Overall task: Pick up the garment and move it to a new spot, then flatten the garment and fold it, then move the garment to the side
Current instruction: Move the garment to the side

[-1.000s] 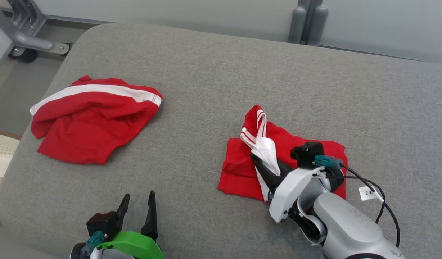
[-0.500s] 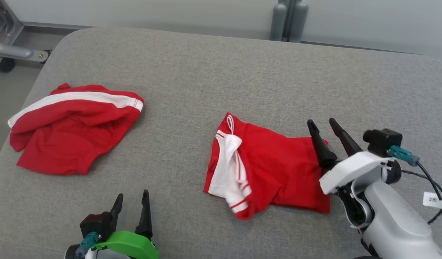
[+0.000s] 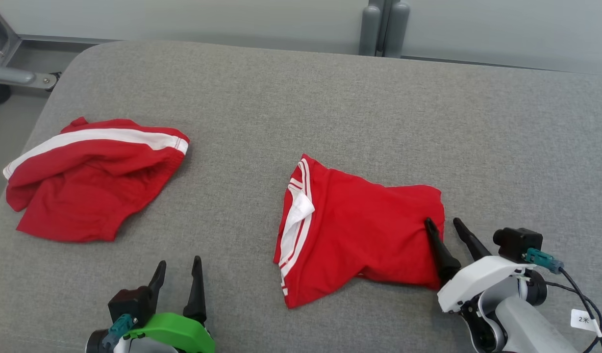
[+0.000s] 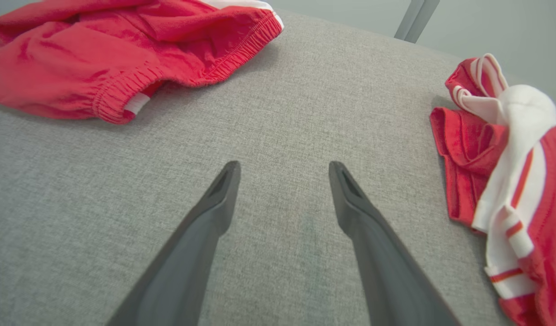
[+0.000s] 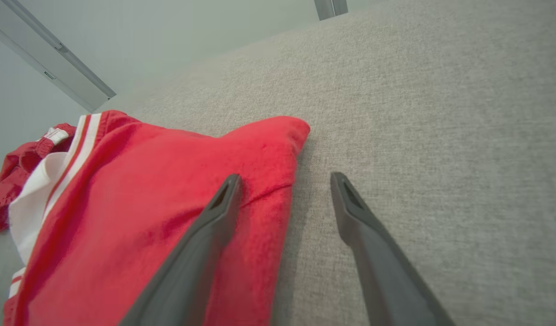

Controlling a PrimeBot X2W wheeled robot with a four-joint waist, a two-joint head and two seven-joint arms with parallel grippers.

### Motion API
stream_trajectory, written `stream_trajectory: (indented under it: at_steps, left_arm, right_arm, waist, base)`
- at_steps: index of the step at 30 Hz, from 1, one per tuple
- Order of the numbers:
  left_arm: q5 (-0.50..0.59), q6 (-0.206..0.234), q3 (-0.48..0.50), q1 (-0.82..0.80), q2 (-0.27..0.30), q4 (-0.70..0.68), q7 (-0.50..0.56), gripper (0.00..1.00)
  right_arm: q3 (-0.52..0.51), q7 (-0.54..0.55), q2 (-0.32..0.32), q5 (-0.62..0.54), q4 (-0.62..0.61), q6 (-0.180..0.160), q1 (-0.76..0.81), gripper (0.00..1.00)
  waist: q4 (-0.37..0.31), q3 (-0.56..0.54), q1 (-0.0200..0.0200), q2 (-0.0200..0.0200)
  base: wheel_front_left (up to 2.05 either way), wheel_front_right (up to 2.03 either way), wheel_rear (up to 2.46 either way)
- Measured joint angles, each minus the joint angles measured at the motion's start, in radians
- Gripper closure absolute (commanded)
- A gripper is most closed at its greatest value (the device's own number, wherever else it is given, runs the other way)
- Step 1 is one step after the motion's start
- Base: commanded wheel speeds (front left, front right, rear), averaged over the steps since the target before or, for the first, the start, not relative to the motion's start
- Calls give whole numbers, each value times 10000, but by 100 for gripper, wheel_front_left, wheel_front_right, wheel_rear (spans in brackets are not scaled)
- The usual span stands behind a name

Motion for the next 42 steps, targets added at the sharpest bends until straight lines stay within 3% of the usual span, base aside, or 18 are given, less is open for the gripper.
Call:
stream_trajectory:
  at_steps: [7, 8, 9, 10, 16, 23, 42]
  left_arm:
    - [109, -36, 6, -1, 0, -75, 2, 0]
    - [117, -36, -6, -3, 0, -98, 2, 0]
    - [121, -36, -29, -8, 2, -138, 2, 0]
    - [132, -36, -52, -21, 0, -188, 0, 0]
    - [359, -19, -213, -106, 4, -508, 0, 0]
    - [840, -88, -410, -96, 4, -813, 2, 0]
    - [1572, -433, -805, -394, -6, -1269, 0, 0]
  right_arm:
    - [422, 228, 148, 268, 692, 0, -438, 0]
    - [541, 270, 142, 242, 803, 2, -525, 26]
    - [648, 268, 138, 201, 901, 0, -620, 80]
    - [721, 268, 146, 203, 961, 0, -709, 100]
    - [755, 117, 27, -27, 1269, 8, -982, 100]
    - [-219, 29, -247, -477, 1668, 8, -1160, 100]
    - [-1164, 0, 347, -988, 1170, 6, -259, 100]
  waist:
    - [253, 69, 0, 0]
    - [291, 75, 0, 0]
    - [326, 81, 0, 0]
    - [359, 85, 0, 0]
    - [289, -4, 0, 0]
    - [-401, -167, 0, 0]
    - [-4168, -282, 0, 0]
  base:
    - [0, 0, 0]
    - [0, 0, 0]
    - [0, 0, 0]
    - [0, 0, 0]
    - [0, 0, 0]
    - [0, 0, 0]
    - [0, 0, 0]
